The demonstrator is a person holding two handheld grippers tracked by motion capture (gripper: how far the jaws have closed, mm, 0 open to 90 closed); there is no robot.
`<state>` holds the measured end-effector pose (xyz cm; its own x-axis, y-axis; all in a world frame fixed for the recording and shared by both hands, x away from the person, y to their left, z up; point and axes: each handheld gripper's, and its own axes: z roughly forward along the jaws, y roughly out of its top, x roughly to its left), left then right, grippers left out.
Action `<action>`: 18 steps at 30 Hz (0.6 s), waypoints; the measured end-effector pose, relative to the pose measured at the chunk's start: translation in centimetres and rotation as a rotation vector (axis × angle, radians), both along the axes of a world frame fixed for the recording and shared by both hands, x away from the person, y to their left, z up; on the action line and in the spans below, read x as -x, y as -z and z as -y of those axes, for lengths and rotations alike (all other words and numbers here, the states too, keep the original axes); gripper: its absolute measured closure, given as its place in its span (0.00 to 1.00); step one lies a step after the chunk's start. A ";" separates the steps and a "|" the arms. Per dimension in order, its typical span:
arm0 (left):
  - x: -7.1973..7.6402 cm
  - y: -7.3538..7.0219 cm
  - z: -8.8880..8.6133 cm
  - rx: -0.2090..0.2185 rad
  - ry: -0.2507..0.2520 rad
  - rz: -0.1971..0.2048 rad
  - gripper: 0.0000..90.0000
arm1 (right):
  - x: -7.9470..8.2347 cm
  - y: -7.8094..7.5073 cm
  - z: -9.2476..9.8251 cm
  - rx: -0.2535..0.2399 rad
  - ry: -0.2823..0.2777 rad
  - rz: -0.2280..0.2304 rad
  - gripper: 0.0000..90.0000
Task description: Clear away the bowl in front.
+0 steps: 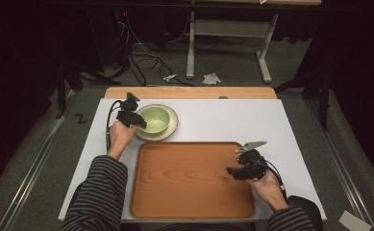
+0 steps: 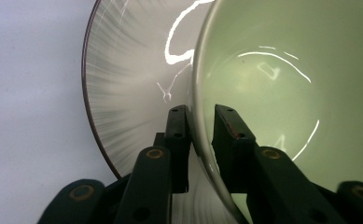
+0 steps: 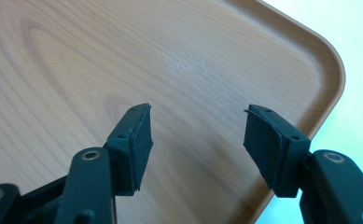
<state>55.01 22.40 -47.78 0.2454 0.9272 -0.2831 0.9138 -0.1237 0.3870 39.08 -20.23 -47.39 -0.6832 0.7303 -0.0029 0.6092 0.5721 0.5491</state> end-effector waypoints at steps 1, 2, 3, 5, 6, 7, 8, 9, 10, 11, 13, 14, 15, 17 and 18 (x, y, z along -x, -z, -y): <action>0.0 0.0 0.0 0.001 0.001 0.002 0.86 | 0.0 0.0 0.0 -0.001 -0.002 0.002 0.48; 0.0 0.0 0.0 0.003 0.001 0.003 0.87 | 0.0 0.0 0.0 0.000 -0.005 0.003 0.48; 0.0 0.0 0.0 0.003 0.000 0.005 0.88 | 0.0 0.0 0.0 0.000 -0.005 0.004 0.48; -0.1 0.1 0.0 0.007 -0.003 0.006 0.88 | 0.0 0.0 0.0 0.000 -0.003 0.003 0.48; -0.1 0.1 0.0 0.011 -0.003 0.005 0.89 | 0.0 0.0 0.0 0.000 -0.003 0.003 0.48; -0.1 0.1 -0.1 0.014 -0.006 0.006 0.89 | 0.0 0.0 0.0 0.000 -0.002 0.004 0.47; -0.1 0.1 -0.1 0.019 -0.008 0.007 0.89 | 0.0 0.0 0.0 0.002 -0.004 0.004 0.47; -0.2 0.1 -0.2 0.028 -0.009 0.006 0.90 | 0.0 0.1 0.0 0.008 -0.008 0.001 0.47; -0.2 0.2 -0.2 0.030 -0.012 0.008 0.90 | 0.1 0.1 -0.1 0.004 -0.005 -0.002 0.47; -0.2 0.2 -0.2 0.034 -0.013 0.008 0.91 | 0.1 0.1 -0.1 0.005 -0.007 -0.001 0.47; -0.2 0.2 -0.4 0.051 -0.016 0.008 0.93 | 0.1 0.1 -0.1 0.007 -0.004 0.000 0.47; -0.3 0.2 -0.4 0.054 -0.013 0.010 0.93 | 0.1 0.1 -0.1 0.007 -0.003 0.002 0.47; -0.3 0.2 -0.4 0.054 -0.013 0.010 0.93 | 0.1 0.1 0.0 0.005 -0.003 0.007 0.47; -0.3 0.1 -0.4 0.056 -0.014 0.012 0.93 | 0.1 0.1 0.0 0.002 0.000 0.011 0.47; -0.2 0.1 -0.4 0.058 -0.015 0.014 0.94 | 0.1 0.1 0.0 0.002 -0.001 0.013 0.47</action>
